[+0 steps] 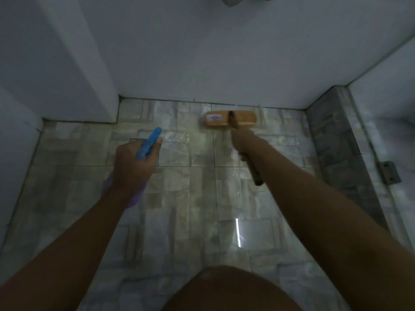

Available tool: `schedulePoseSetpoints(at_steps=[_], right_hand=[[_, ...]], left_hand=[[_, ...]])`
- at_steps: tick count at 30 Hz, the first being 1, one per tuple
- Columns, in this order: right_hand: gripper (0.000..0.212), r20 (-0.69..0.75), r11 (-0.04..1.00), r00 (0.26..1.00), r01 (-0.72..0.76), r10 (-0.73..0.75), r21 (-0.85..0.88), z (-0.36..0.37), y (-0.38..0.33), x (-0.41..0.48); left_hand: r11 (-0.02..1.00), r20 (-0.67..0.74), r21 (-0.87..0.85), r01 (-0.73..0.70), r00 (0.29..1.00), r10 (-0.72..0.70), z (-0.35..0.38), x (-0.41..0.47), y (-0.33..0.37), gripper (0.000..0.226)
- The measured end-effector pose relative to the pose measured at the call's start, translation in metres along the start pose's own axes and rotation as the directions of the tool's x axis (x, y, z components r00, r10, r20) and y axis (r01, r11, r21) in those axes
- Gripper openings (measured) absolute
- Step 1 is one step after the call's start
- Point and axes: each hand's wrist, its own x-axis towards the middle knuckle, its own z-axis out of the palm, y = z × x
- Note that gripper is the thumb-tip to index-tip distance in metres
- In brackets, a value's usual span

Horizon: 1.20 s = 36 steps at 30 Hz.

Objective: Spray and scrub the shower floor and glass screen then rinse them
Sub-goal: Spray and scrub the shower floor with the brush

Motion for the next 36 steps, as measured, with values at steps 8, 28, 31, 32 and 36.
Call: schedulePoseSetpoints(at_steps=[8, 28, 31, 32, 36], right_hand=[[0.039, 0.062, 0.995, 0.996, 0.065, -0.061, -0.073, 0.005, 0.008, -0.017], [0.037, 0.059, 0.999, 0.998, 0.007, -0.01, 0.039, 0.032, 0.04, -0.047], [0.041, 0.126, 0.995, 0.992, 0.017, -0.005, -0.096, 0.03, 0.093, -0.079], [0.042, 0.119, 0.994, 0.993, 0.015, -0.001, -0.112, 0.02, 0.098, -0.075], [0.026, -0.014, 0.992, 0.992, -0.123, 0.123, 0.033, -0.04, 0.068, -0.014]], left_hand=[[0.99, -0.064, -0.061, 0.124, 0.99, -0.128, -0.006, 0.005, -0.011, 0.053], [0.992, 0.018, -0.039, 0.123, 0.992, -0.122, 0.001, 0.006, 0.001, 0.056], [0.996, 0.043, 0.036, 0.087, 0.995, -0.089, 0.01, 0.004, 0.016, 0.046], [0.996, 0.056, 0.021, 0.092, 0.994, -0.093, 0.013, 0.003, 0.021, 0.045], [0.988, 0.128, -0.023, 0.15, 0.981, -0.146, 0.035, 0.003, 0.041, 0.047]])
